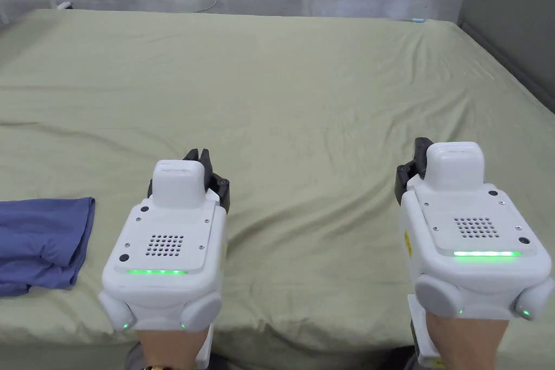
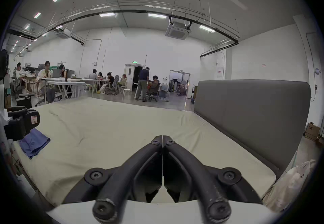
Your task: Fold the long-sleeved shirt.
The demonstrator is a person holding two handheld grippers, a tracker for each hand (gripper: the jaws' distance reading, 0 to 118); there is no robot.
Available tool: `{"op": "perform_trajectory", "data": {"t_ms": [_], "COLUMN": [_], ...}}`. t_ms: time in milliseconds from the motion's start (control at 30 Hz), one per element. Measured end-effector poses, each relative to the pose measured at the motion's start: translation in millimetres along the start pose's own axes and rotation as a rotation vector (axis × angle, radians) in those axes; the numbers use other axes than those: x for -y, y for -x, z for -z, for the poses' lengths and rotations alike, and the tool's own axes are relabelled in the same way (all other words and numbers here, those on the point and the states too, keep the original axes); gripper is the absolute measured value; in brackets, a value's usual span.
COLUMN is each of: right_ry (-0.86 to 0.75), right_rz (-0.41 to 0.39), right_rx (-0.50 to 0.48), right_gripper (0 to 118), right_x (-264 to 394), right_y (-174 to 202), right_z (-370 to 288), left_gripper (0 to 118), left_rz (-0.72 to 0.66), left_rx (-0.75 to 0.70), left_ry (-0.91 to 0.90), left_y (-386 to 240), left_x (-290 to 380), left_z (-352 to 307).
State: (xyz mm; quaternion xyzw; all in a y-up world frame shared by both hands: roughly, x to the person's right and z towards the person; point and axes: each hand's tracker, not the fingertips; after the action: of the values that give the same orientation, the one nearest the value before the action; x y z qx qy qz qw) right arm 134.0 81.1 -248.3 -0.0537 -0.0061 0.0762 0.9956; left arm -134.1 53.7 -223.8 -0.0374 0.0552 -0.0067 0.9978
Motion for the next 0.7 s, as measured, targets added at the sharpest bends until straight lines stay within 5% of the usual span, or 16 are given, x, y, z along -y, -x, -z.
{"op": "perform_trajectory", "data": {"t_ms": [133,200,233,267,300,700], "right_ry": [0.009,0.024,0.039,0.042,0.035,0.022], "right_rz": [-0.005,-0.003,-0.001,0.003,0.005,0.007], "right_rx": [0.012,0.001,-0.007,-0.001,0.011,-0.001], "right_gripper": [5,52,90,109,117,117], "right_x": [1.2,0.7,1.2,2.7,5.0,14.3], "right_y": [-0.8,-3.0,-3.5,-4.4,-5.2,-13.4], "right_z": [3.6,7.9,10.3,10.8,9.5,16.6], "left_gripper": [13,51,87,114,118,118], "left_rz": [-0.005,-0.016,-0.022,-0.026,-0.032,0.070], "left_rx": [-0.006,0.001,-0.002,-0.008,-0.007,0.042], "left_ry": [0.004,0.014,0.017,0.015,0.015,-0.070], "left_y": [2.2,2.1,2.0,2.2,2.2,-4.7], "left_x": [-2.4,-3.4,-2.9,-1.7,-0.5,6.9], "left_z": [3.6,6.5,8.0,9.6,10.3,8.7]}}
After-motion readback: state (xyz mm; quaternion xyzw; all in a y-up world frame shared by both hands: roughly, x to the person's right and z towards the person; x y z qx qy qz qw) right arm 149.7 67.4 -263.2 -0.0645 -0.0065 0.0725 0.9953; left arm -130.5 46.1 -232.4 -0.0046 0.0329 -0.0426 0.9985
